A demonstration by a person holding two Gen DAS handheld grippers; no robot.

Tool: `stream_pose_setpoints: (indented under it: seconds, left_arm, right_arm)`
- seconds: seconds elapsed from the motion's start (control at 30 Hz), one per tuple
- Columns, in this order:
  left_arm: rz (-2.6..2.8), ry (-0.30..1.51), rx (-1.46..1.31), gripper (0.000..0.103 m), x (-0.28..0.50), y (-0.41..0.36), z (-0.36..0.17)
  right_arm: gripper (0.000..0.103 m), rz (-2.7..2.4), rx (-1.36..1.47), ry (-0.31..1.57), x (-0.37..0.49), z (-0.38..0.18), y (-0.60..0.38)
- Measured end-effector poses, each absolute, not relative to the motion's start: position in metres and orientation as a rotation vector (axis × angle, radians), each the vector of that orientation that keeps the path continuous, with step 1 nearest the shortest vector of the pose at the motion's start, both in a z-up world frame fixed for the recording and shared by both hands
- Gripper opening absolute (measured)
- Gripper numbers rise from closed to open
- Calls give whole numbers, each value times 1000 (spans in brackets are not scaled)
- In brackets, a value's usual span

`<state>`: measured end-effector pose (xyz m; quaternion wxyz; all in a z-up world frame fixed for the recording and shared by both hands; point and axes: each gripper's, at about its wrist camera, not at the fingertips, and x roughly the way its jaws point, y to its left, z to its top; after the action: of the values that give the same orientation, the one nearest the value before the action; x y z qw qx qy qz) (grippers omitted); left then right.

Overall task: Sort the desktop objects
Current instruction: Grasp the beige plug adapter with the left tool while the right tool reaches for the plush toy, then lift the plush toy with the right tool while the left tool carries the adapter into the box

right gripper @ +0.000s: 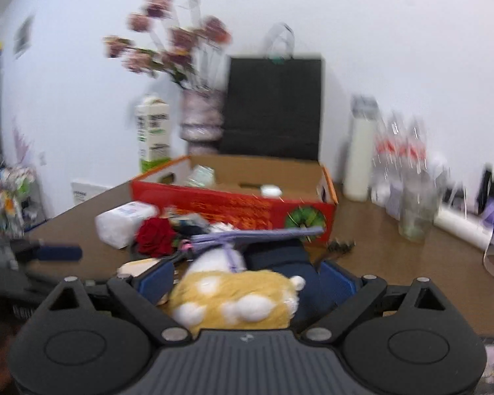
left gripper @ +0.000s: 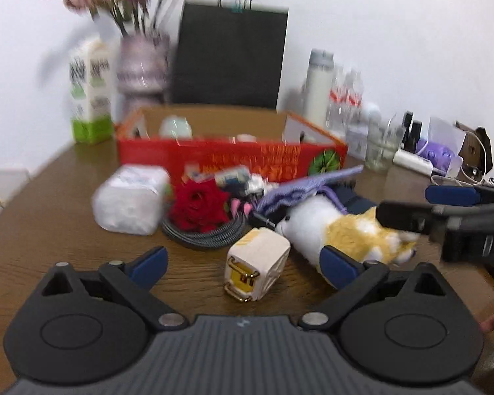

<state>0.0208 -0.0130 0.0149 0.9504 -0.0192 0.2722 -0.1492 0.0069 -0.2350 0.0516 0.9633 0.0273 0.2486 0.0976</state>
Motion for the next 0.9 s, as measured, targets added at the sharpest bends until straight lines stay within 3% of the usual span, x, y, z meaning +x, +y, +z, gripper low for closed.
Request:
stream_pose_setpoints:
  seconds: [0.03,0.13,0.17,0.2,0.27,0.33,0.37,0.43,0.47,0.5,0.63,0.67,0.73,0.77,0.9]
  left_arm:
    - [-316,574,-72,94,29,-11,12]
    - [-336,644,-164,68,42,-2,2]
    - [-333,662,-158,49,40,-2,1]
    - [-328,664,-142,37,35,-1,2]
    - [-287,657,-117,36,18,3,3]
    - [-249,666,-129,36,2,11,6]
    - [-248,673,-151,36,-6,18,6]
    - [-253,680,-180,46,-10,26,6]
    - [-238,686,-184,63,-8,28,7]
    - [-227,682,-180,71,-5,29,7]
    - [-222,670,-132,72,14,22,13]
    - [-218,673,-111,71,17,18,14]
    - [-222,687,-87,57,19,13,12]
    - [-240,699,-97,35,18,13,10]
    - [-250,697,-119,32,6,20,12]
  right_arm:
    - [91,213,120,541,17,48,-242]
    - [71,258,258,637,33,32,-254]
    - [67,274,295,643,29,30,-255]
    - [64,285,294,659,22,32,-254]
    - [56,311,243,678,-2,38,-248]
    - [58,359,178,724,-23,40,-239]
    - [67,380,149,750,-32,41,-236]
    - [80,378,149,743,-43,44,-238]
    - [83,376,173,725,-43,47,-242]
    - [83,376,212,708,-40,49,-246]
    - [83,350,390,724,0,40,-256]
    - [83,333,416,750,16,33,-254]
    - [79,313,440,792,41,21,-247]
    - [70,308,439,824,52,15,-241]
    - [50,444,397,850,47,16,-215]
